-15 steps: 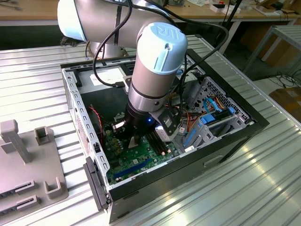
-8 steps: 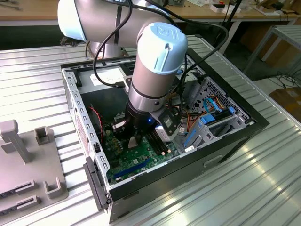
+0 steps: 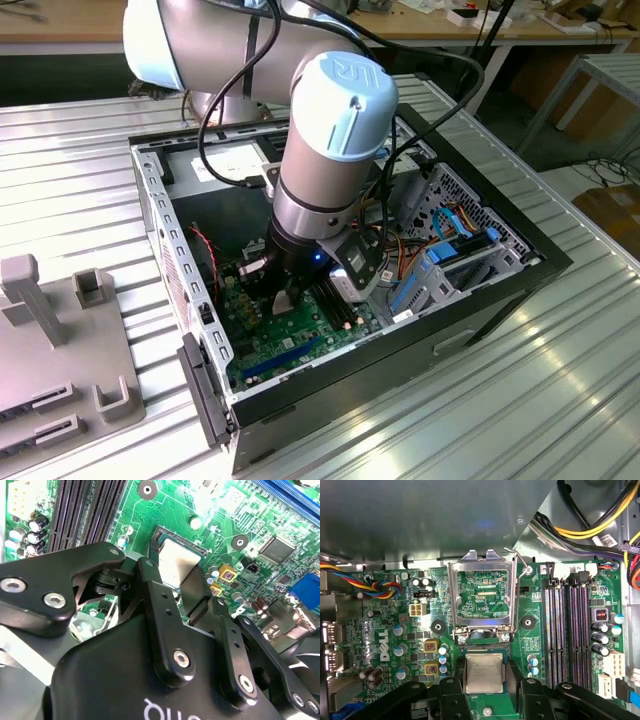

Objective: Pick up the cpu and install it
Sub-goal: 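Place the cpu into insertion slot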

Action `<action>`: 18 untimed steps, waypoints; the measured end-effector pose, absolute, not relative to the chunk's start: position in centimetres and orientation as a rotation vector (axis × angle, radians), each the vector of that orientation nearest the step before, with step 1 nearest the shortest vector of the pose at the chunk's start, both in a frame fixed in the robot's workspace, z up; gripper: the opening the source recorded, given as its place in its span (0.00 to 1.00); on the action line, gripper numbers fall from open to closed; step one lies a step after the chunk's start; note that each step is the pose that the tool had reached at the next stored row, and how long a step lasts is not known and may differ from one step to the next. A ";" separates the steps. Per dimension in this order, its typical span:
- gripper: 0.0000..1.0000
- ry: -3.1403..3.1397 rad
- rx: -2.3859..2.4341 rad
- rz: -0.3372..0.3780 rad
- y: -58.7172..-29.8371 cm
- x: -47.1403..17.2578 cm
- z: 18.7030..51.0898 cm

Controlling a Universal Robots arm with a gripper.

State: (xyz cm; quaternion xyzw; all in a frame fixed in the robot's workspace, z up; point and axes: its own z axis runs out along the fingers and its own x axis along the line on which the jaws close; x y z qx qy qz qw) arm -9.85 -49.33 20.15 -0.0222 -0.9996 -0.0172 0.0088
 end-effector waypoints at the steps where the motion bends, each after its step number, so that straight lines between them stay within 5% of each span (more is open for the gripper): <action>1: 0.45 -3.123 -0.070 -0.054 -49.3 -9.9 20.1; 18: 0.44 -3.122 -0.088 -0.053 -49.3 -9.8 20.1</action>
